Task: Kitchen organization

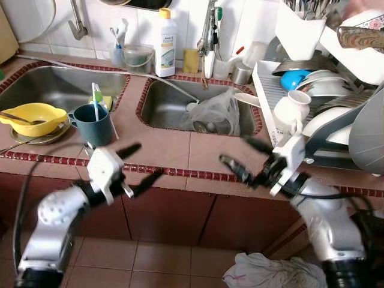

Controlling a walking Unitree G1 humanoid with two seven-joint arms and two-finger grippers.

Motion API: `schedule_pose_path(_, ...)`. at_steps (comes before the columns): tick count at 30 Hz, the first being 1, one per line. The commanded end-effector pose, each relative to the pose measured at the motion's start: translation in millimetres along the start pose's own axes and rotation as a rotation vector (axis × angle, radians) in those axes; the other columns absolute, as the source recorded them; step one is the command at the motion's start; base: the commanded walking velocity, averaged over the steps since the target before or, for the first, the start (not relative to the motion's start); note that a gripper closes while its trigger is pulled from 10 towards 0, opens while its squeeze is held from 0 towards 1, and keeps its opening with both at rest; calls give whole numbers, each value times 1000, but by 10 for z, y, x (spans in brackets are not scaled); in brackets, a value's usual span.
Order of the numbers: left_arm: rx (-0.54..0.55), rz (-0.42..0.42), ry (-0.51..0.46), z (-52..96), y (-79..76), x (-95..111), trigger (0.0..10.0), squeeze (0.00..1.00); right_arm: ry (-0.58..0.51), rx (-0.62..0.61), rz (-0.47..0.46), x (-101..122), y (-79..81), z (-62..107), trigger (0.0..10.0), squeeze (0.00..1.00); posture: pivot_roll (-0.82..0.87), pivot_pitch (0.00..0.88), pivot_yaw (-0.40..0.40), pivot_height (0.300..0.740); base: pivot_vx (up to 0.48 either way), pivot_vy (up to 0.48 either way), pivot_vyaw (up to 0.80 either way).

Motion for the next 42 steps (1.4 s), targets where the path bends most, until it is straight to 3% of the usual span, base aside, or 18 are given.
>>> schedule_pose_path(1,3,24,-4,-1,12,38,10000,0,-7,-30,-8,38,-59,19,10000,0,135,0,-89,740,0,0,0)
schedule_pose_path(6,142,97,3,-43,154,67,10000,0,-20,-190,8,95,-205,-47,10000,0,140,0,-94,740,0,0,0)
schedule_pose_path(10,244,114,-34,-94,227,105,10000,0,-41,-277,-46,102,-266,-76,10000,0,142,0,-96,740,0,0,0)
schedule_pose_path(12,299,192,-32,-151,266,82,10000,0,-53,-337,-42,108,-303,-83,10000,0,139,0,-97,740,0,0,0)
schedule_pose_path(18,412,255,23,-217,338,6,10000,0,-51,-383,-65,80,-319,-88,10000,0,135,0,-95,740,0,0,0)
schedule_pose_path(23,465,217,17,-282,379,61,10000,0,-47,-527,-50,67,-426,-73,10000,0,132,0,-84,740,0,0,0)
schedule_pose_path(28,515,147,17,-312,434,114,10000,0,-55,-576,-35,68,-455,-65,10000,0,127,0,-72,740,0,0,0)
schedule_pose_path(33,533,177,27,-328,445,64,10000,0,-103,-647,-26,107,-495,-45,10000,0,121,0,-66,740,0,0,0)
schedule_pose_path(42,547,183,13,-373,457,76,10000,0,-114,-650,-20,112,-487,-47,10000,0,115,0,-66,740,0,128,0)
Point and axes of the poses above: a point about 5 cm out from each wrist's last joint towards the gripper, its own z axis pointing back from the gripper into the wrist, its own x axis along the axis of the wrist's last joint, y = z × x, the point moved 1 cm from there along -z, pointing out of the wrist towards the gripper
